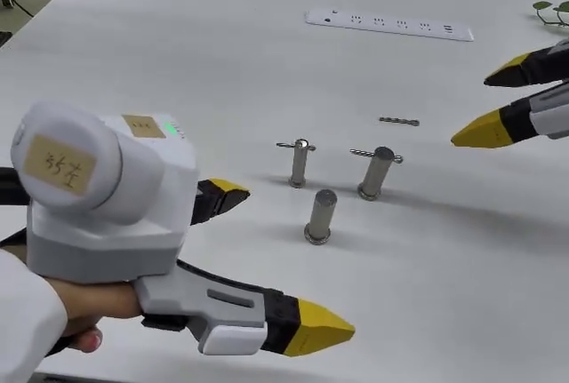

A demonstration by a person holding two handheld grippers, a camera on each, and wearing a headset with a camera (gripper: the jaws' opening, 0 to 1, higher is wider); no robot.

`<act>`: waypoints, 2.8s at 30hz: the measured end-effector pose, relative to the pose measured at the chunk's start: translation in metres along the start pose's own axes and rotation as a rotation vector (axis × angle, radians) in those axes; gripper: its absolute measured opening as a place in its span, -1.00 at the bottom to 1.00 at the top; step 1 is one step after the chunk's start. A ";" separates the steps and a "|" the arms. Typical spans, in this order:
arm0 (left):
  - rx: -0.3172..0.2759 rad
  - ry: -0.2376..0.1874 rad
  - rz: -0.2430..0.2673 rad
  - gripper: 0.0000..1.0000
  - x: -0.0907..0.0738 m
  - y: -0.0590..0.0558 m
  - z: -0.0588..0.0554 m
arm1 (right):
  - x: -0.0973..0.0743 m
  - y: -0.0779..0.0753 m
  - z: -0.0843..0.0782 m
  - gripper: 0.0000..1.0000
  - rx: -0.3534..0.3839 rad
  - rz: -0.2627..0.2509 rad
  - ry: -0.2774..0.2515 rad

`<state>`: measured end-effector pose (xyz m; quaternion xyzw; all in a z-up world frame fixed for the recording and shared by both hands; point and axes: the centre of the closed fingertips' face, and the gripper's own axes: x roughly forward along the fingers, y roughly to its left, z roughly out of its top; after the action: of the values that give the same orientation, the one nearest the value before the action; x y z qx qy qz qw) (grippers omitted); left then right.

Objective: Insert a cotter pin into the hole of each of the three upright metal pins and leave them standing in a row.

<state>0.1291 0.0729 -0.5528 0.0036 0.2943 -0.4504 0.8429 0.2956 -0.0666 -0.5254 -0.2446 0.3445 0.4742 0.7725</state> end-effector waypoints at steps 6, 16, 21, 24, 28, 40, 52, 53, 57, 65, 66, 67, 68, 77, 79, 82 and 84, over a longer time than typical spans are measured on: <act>-0.017 0.005 0.004 0.97 -0.001 0.001 -0.001 | 0.017 -0.013 0.000 -0.20 -0.061 -0.002 0.036; -0.055 -0.003 0.034 0.97 -0.005 0.010 0.001 | 0.042 -0.034 0.003 -0.51 -0.115 -0.012 0.095; -0.072 -0.010 0.054 0.97 -0.009 0.014 0.001 | 0.058 -0.034 0.002 -0.67 -0.149 0.015 0.141; -0.076 -0.013 0.059 0.97 -0.010 0.015 0.002 | 0.068 -0.034 -0.002 -0.69 -0.172 0.032 0.182; -0.090 -0.023 0.075 0.97 -0.011 0.017 0.004 | 0.079 -0.035 -0.009 -0.77 -0.209 0.047 0.247; -0.121 -0.033 0.083 0.87 -0.010 0.015 0.003 | 0.089 -0.042 -0.018 -0.96 -0.308 0.075 0.335; -0.133 -0.046 0.087 0.86 -0.011 0.014 0.004 | 0.096 -0.042 -0.026 -1.00 -0.318 0.111 0.385; -0.133 -0.046 0.087 0.86 -0.011 0.014 0.004 | 0.097 -0.042 -0.026 -1.00 -0.315 0.109 0.386; -0.140 -0.044 0.086 0.84 -0.011 0.013 0.004 | 0.098 -0.046 -0.027 -1.00 -0.293 0.132 0.400; -0.127 -0.059 0.084 0.76 -0.012 0.011 0.008 | 0.102 -0.055 -0.026 -1.00 -0.253 0.186 0.398; -0.132 -0.062 0.085 0.76 -0.012 0.011 0.008 | 0.102 -0.055 -0.026 -1.00 -0.242 0.190 0.394; -0.136 -0.064 0.087 0.76 -0.012 0.011 0.009 | 0.103 -0.056 -0.025 -1.00 -0.216 0.191 0.381; -0.136 -0.064 0.089 0.76 -0.012 0.012 0.009 | 0.101 -0.052 -0.026 -1.00 -0.211 0.192 0.374; -0.101 -0.065 0.093 0.75 -0.014 0.011 0.013 | 0.100 -0.047 -0.025 -1.00 -0.220 0.180 0.291; -0.105 -0.062 0.087 0.76 -0.015 0.011 0.014 | 0.099 -0.047 -0.025 -1.00 -0.263 0.169 0.323; -0.092 -0.055 0.089 0.76 -0.015 0.011 0.015 | 0.098 -0.046 -0.024 -1.00 -0.345 0.183 0.371; -0.082 -0.063 0.087 0.75 -0.017 0.010 0.017 | 0.096 -0.043 -0.019 -1.00 -0.345 0.178 0.363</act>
<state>0.1381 0.0868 -0.5326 -0.0323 0.2856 -0.4007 0.8700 0.3590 -0.0446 -0.6094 -0.4225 0.4116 0.5405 0.6000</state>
